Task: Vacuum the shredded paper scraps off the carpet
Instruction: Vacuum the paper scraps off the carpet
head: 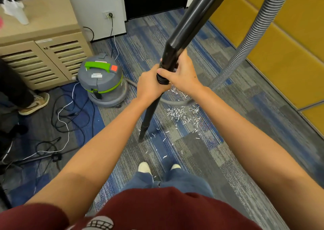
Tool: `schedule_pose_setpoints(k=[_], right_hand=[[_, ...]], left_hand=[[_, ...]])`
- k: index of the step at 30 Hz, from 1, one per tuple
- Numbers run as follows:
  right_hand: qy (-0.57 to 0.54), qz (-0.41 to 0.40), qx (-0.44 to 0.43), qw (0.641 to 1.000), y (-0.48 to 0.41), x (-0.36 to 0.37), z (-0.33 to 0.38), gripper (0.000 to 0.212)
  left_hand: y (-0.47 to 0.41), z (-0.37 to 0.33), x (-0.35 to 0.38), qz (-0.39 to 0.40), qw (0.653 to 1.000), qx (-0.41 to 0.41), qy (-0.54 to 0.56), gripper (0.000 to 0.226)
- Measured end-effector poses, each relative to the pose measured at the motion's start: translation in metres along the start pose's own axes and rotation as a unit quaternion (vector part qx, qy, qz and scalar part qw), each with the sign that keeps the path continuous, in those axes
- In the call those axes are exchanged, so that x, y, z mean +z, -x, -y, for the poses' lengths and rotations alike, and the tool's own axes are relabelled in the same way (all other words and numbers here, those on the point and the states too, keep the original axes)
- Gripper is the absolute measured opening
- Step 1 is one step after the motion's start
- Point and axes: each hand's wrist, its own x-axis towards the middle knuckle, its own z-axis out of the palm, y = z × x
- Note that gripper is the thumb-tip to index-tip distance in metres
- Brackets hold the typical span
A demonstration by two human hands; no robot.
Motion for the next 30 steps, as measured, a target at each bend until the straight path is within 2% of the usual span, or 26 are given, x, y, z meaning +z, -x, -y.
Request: schedule_pose_setpoints(k=[10,19,30], right_hand=[[0.005,-0.026,0.020,0.999,-0.010,-0.076,-0.043,0.058],[0.017,-0.031,0.018,0.999,-0.022,-0.128,-0.072,0.060],[0.030,-0.015,-0.014,0.999,-0.033,-0.145,-0.074,0.064]], left_hand=[[-0.024,-0.052,0.067,0.040,0.999,0.004,0.015,0.042],[-0.042,-0.089,0.114,0.044,0.999,0.015,0.018,0.040],[-0.053,-0.102,0.124,0.036,0.999,0.001,0.033,0.037]])
